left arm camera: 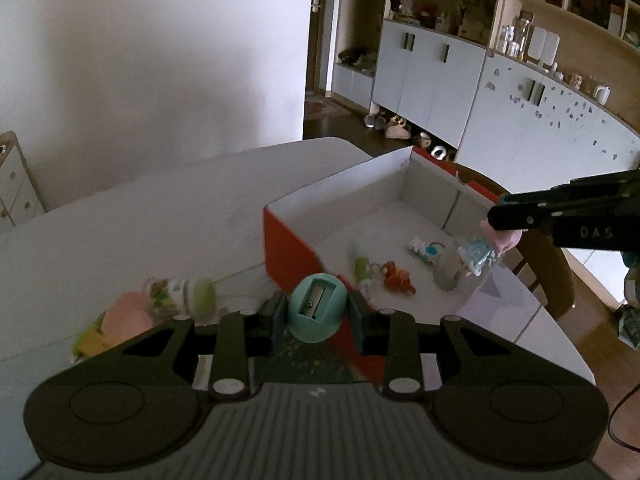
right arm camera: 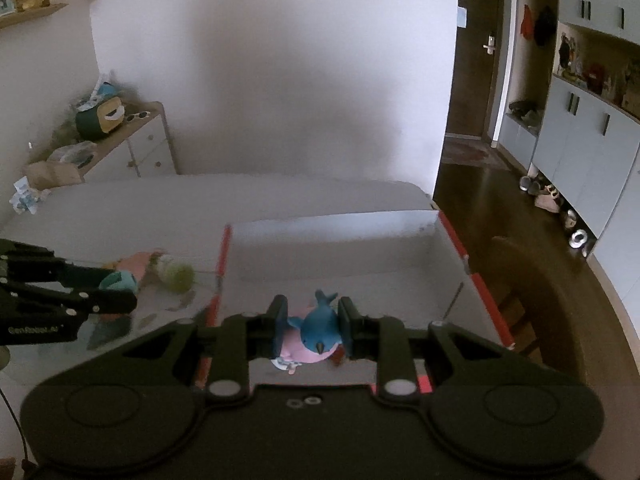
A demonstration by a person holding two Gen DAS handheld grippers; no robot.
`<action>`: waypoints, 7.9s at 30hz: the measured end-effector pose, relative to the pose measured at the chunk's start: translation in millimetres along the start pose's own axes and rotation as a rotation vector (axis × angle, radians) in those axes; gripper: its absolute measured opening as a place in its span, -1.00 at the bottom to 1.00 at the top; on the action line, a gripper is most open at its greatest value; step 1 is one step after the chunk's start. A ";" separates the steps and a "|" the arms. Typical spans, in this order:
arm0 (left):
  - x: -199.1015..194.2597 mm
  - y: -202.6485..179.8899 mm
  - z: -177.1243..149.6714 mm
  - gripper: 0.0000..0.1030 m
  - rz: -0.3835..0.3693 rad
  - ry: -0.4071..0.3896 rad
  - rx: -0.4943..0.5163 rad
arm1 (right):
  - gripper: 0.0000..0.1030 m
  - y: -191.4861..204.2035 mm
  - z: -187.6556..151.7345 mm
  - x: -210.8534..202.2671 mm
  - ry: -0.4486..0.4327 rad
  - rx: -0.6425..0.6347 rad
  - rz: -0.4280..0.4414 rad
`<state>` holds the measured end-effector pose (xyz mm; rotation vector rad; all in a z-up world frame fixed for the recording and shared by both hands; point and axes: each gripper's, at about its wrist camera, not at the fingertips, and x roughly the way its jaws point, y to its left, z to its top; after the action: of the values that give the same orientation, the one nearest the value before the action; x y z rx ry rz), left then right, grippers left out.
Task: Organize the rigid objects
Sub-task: 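Carry the pink toy and teal sharpener over the shoebox and lower them, then open both tools to release the sharpener and pink toy into the box, then withdraw both tools from the box back toward the cluttered items, then grasp the pink binder clip with the right tool while the left tool grasps the white tape dispenser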
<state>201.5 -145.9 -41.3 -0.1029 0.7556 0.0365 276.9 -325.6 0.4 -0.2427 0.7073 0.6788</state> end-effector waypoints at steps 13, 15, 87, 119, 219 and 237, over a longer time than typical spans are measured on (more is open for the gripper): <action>65.3 -47.4 46.5 -0.37 -0.009 0.033 0.048 | -0.49 -60.4 0.9 30.8 0.025 0.026 -0.006; 79.9 -52.2 51.8 -0.37 -0.011 0.051 0.053 | -0.49 -68.0 -0.1 37.6 0.035 0.034 -0.008; 227.1 -81.3 93.7 0.05 0.001 0.317 0.091 | 0.23 -72.3 -3.1 89.5 0.191 0.013 0.069; 50.3 -9.7 46.6 0.29 -0.067 0.088 -0.028 | 0.95 2.2 -5.4 10.7 0.070 0.081 -0.019; 70.9 235.8 -110.9 0.48 0.220 0.123 -0.238 | -0.23 295.2 -37.7 177.8 0.206 -0.520 0.232; 25.1 225.9 -124.2 0.48 0.161 0.091 -0.261 | -0.46 273.0 -37.4 128.3 0.186 -0.381 0.194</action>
<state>119.1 65.5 -166.4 -0.2934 0.8461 0.2856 152.4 -70.7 -108.6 -0.5988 0.7819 0.9852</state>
